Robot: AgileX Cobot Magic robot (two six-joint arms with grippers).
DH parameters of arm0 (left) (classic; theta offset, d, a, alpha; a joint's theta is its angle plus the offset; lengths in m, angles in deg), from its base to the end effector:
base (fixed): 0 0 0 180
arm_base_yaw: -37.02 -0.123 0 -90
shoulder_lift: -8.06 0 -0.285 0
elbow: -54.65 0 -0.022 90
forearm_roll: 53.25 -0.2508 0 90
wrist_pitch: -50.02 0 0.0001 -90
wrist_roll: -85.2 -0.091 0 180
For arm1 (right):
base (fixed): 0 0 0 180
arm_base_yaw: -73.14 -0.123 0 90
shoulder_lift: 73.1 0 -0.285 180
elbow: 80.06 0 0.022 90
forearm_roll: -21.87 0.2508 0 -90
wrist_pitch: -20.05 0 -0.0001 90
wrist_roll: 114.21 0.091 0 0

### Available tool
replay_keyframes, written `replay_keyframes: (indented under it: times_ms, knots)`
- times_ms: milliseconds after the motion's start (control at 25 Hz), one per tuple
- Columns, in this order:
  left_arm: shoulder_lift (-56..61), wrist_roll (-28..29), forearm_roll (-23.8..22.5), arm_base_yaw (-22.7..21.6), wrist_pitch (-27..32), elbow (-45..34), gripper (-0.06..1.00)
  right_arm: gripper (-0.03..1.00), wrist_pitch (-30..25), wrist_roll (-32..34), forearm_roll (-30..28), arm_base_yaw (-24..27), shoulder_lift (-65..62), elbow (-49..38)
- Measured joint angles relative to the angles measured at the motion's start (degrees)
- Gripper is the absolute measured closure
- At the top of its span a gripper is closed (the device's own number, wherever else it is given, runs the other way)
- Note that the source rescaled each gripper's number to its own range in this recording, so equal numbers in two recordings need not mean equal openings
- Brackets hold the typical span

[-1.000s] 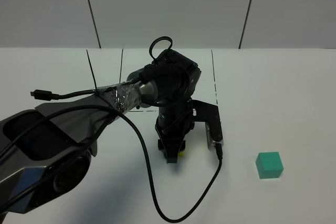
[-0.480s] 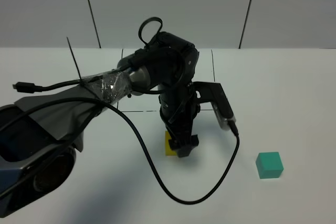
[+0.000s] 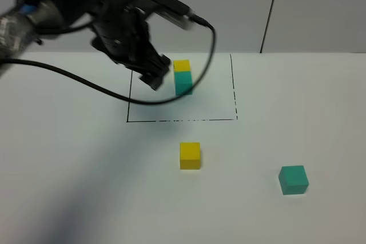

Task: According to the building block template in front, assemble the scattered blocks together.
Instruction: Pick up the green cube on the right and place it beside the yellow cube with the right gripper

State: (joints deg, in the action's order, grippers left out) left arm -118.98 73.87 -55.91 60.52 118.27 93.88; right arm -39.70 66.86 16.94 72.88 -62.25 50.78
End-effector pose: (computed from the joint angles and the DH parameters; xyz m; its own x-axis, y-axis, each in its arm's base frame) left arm 0.4218 -0.1791 0.2989 -0.7372 0.5529 -0.3884 0.5523 0.8242 0.1251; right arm 0.0052 -0.0067 0.2761 -0.4963 -0.0269 -0.8677 0.0477 0.9972 -0.0582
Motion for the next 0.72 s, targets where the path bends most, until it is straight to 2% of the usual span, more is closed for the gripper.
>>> replay_keyframes:
  times_ms: [160, 400, 520, 600, 720]
  knots:
    - [8.0, 2.1, -0.7, -10.8, 0.0, -8.2, -0.01, 0.23, 0.0, 0.0, 0.0, 0.0, 0.0, 0.0]
    - [23.1, 5.1, -0.8, -26.8, -0.1, -26.2, 0.01, 0.23, 0.0, 0.1, 0.0, 0.0, 0.0, 0.0]
    - [35.7, 7.4, -1.2, -30.2, -1.9, -35.8, 0.02, 0.23, 0.0, 0.1, 0.0, 0.0, 0.0, 0.0]
    - [46.1, 8.1, -1.2, -30.3, -4.2, -41.6, 0.03, 0.23, 0.0, 0.1, 0.0, 0.0, 0.0, 0.0]
    - [59.8, 11.3, -1.1, -30.3, -4.4, -49.0, 0.03, 0.23, 0.0, 0.1, 0.0, 0.0, 0.0, 0.0]
